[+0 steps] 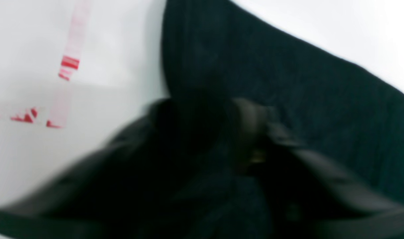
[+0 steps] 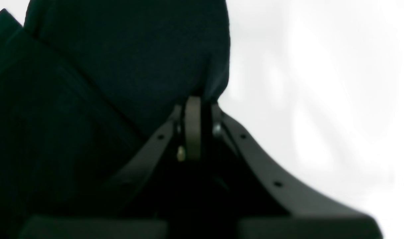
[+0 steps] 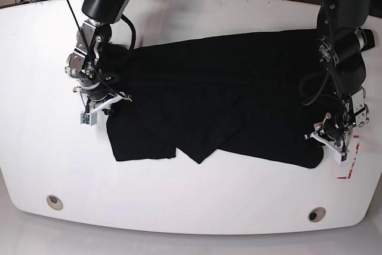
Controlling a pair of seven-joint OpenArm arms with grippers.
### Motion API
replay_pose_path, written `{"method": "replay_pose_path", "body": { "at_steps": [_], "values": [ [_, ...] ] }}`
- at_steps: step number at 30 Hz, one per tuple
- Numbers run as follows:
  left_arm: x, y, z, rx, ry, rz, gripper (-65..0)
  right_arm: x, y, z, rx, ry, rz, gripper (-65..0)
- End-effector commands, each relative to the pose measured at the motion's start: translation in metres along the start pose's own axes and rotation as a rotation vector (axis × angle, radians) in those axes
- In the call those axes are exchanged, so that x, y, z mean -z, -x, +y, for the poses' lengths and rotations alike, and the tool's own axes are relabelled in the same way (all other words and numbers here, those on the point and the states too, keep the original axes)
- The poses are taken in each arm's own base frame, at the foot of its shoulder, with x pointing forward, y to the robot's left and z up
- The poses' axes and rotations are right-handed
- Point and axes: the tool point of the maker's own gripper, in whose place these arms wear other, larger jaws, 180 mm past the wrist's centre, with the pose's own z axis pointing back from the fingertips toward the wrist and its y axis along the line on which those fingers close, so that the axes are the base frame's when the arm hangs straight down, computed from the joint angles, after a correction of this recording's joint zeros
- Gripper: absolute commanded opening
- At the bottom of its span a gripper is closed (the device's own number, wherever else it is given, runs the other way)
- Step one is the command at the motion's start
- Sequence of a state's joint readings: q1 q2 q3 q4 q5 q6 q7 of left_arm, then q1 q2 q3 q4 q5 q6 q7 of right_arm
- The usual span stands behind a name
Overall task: Layout the t-shirt on the table in an organized manner, then fold the t-shirt properly
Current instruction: 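Pinch the hem corner with the left gripper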
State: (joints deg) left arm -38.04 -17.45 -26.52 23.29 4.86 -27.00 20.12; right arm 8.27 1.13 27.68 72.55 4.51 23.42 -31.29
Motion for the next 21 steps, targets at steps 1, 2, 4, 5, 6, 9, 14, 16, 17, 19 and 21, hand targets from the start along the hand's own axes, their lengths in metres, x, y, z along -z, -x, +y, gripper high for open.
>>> {"method": "replay_pose_path", "body": {
  "at_steps": [1,2,4,5,6,9,14,16,17,19,21],
  "values": [
    [-0.003,-0.015,0.000,0.006,0.003,-0.016,-63.7,0.000,0.000,-0.001,-0.017,0.007,0.025,-65.0],
    [-0.003,-0.016,0.000,0.006,0.003,-0.016,-65.0,0.000,0.000,-0.001,-0.017,0.007,0.025,-65.0],
    [-0.003,-0.015,0.000,0.006,0.003,-0.013,-65.0,0.000,0.000,-0.001,-0.017,0.007,0.025,-65.0],
    [-0.003,-0.015,0.000,0.007,0.004,-0.013,-65.0,0.000,0.000,-0.001,-0.017,0.007,0.023,-65.0],
    [-0.003,-0.015,-0.001,0.008,0.007,-0.013,-65.0,-0.001,-0.003,-0.001,-0.019,0.007,0.018,-65.0],
    [-0.005,-0.022,0.000,0.013,0.005,-0.028,-65.0,-0.005,-0.015,-0.001,-0.033,0.012,-0.014,-65.0],
    [-0.017,-0.041,0.009,0.053,-0.027,-0.067,-65.0,-0.014,-0.031,-0.001,-0.058,0.023,-0.056,-65.0],
    [-0.024,-0.043,0.012,0.086,-0.037,-0.063,-65.0,-0.018,-0.036,-0.002,-0.071,0.031,-0.058,-65.0],
    [-0.028,-0.046,0.014,0.104,-0.040,-0.069,-65.0,-0.020,-0.038,-0.002,-0.077,0.034,-0.057,-65.0],
    [-0.039,-0.050,0.018,0.140,-0.050,-0.079,-65.0,-0.024,-0.043,-0.003,-0.087,0.040,-0.055,-65.0],
    [-0.049,-0.052,0.022,0.168,-0.060,-0.090,-65.0,-0.030,-0.051,-0.002,-0.105,0.045,-0.065,-65.0]
  ]
}}
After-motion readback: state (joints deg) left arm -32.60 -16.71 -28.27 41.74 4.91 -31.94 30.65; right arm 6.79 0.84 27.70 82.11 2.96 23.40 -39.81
